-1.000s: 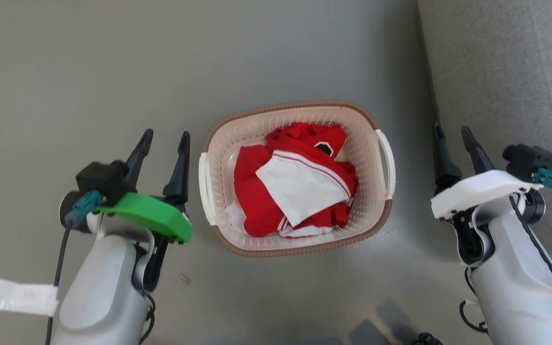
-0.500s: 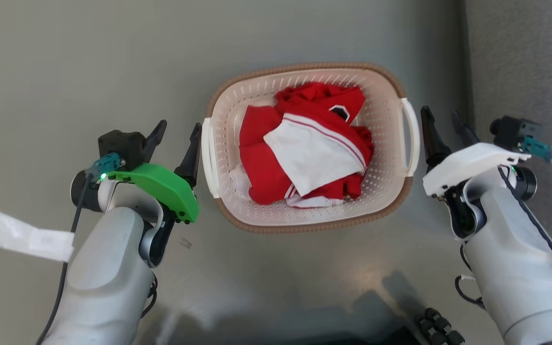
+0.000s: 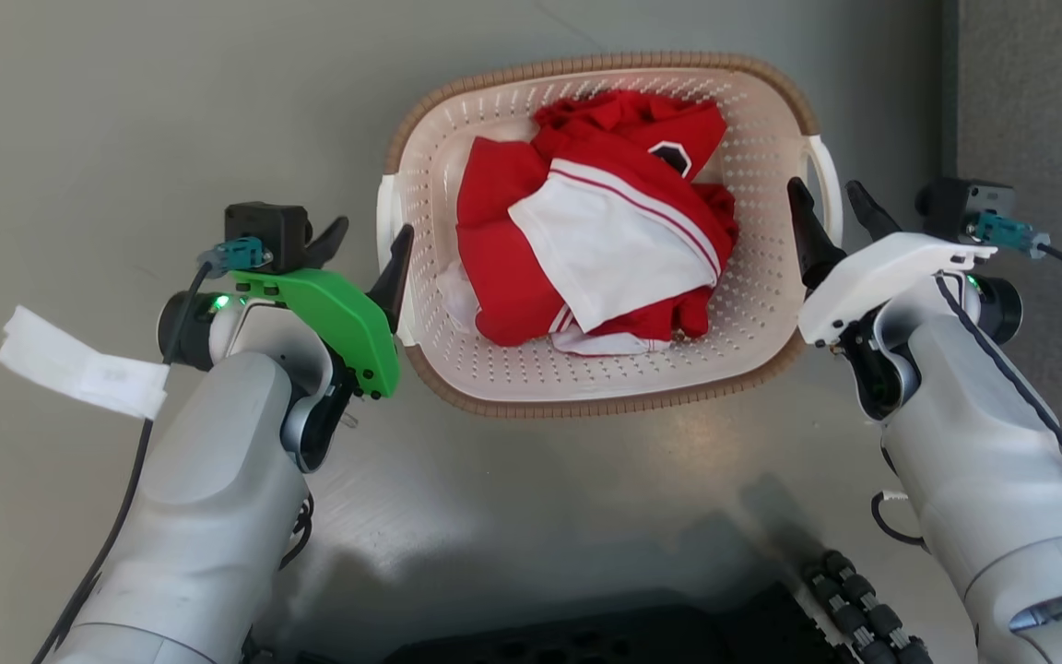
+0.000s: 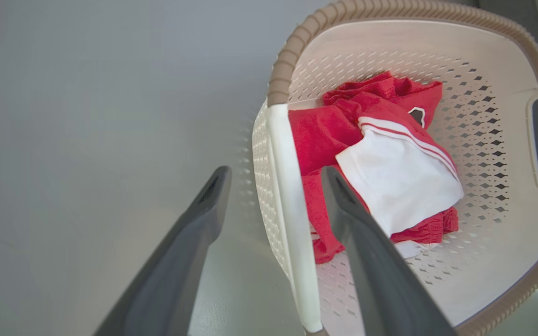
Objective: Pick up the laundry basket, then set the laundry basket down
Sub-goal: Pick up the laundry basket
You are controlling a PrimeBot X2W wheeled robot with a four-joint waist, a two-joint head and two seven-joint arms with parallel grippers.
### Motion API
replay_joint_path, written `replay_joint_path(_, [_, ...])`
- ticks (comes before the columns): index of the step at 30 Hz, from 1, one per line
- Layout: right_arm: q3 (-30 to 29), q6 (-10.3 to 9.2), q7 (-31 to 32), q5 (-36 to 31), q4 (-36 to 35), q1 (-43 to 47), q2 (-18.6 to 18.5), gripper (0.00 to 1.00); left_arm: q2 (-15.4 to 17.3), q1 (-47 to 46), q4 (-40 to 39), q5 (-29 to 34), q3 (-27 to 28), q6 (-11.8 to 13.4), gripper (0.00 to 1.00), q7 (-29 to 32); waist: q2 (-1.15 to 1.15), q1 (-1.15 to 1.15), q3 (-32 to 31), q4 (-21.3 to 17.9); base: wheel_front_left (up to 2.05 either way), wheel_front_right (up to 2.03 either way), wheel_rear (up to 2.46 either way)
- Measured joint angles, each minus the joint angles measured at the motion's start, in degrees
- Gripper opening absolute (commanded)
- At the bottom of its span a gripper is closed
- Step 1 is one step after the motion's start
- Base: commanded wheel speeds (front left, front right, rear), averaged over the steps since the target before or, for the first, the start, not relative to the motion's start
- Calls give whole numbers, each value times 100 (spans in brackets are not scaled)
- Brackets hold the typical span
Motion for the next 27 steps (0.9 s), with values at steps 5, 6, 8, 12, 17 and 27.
replay_joint_path(5, [86, 0, -2, 0, 235, -251, 3, 100, -13, -144, 267, -243, -169, 0, 100, 287, 0, 0, 240, -25, 0, 0, 0])
replay_joint_path(6, [105, 0, -2, 0, 258, -297, 3, 100, -13, -191, 283, -245, -190, 0, 100, 311, 0, 0, 274, -30, 0, 0, 0])
replay_joint_path(8, [177, 0, -8, 1, 310, -403, 3, 100, -14, -311, 307, -320, -214, 0, 100, 353, 0, 0, 344, -42, 0, 0, 0])
replay_joint_path(12, [286, 0, -8, 11, 433, -604, 8, 100, -19, -498, 445, -512, -259, 0, 100, 430, 0, 0, 472, -72, 0, 0, 0])
replay_joint_path(17, [371, 0, -8, 64, 660, -708, 9, 100, -25, -530, 527, -699, -410, 0, 100, 519, 0, 0, 555, -98, 0, 0, 0])
replay_joint_path(27, [488, 0, -9, 380, 815, -860, 9, 57, -27, -764, 621, -1057, -668, 0, 96, 600, 0, 0, 589, -110, 0, 0, 0])
